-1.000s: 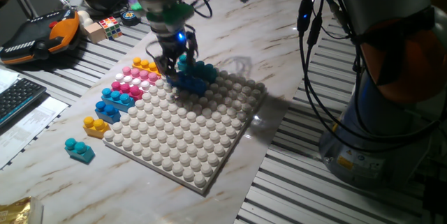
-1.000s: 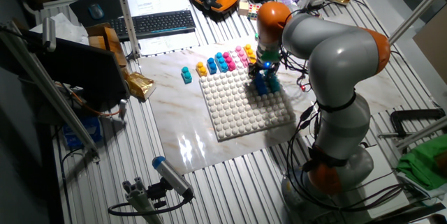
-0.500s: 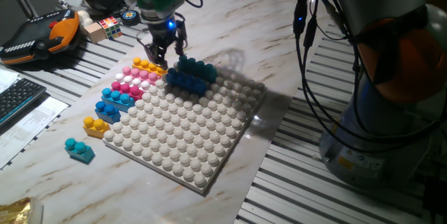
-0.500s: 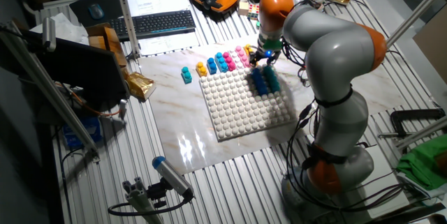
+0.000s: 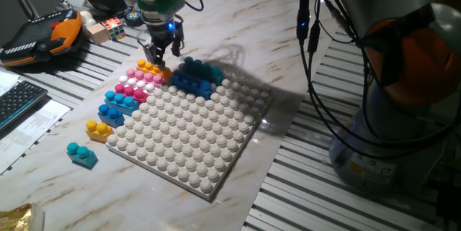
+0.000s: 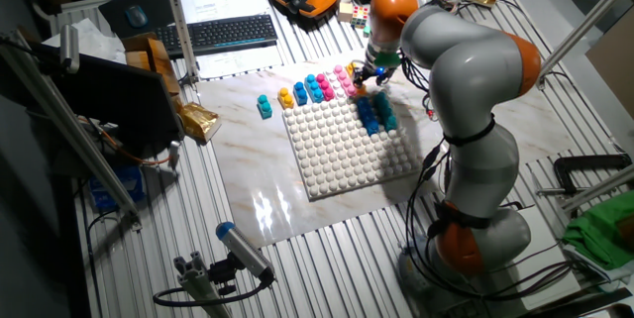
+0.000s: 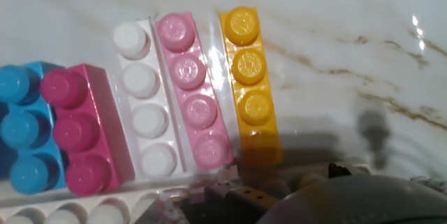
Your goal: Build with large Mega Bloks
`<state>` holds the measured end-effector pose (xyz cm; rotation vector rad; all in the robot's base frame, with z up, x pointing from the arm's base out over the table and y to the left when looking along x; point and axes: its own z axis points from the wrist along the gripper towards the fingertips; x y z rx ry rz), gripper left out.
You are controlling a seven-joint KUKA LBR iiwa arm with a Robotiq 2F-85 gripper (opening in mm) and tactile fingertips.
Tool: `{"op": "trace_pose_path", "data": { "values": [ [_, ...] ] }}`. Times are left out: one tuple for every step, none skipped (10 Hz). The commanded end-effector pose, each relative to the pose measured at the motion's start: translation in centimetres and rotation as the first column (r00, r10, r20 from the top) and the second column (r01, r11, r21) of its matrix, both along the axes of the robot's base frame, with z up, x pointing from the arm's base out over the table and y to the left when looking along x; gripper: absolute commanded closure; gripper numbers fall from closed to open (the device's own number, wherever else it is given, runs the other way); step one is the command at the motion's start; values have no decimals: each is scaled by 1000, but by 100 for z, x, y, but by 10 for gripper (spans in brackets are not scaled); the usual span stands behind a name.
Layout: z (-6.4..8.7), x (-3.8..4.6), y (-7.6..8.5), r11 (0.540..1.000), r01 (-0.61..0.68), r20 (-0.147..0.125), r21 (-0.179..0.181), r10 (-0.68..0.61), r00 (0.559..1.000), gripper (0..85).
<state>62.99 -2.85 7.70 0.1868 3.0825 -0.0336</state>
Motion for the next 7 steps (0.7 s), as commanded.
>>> {"op": "trace_pose_path", "data": {
  "values": [
    [-41,21,-7,1000,-10,2,3,10,1000,193],
    [-80,43,-15,1000,-24,6,2,24,1000,193],
    [-108,62,-28,999,-35,6,5,35,999,193],
    [-131,75,-35,999,-41,9,10,41,999,197],
    [-158,84,-38,999,-49,14,10,49,999,200],
    [-184,96,-45,999,-53,15,8,53,998,203],
    [-182,105,-57,999,-52,12,13,52,999,203]
  ]
}}
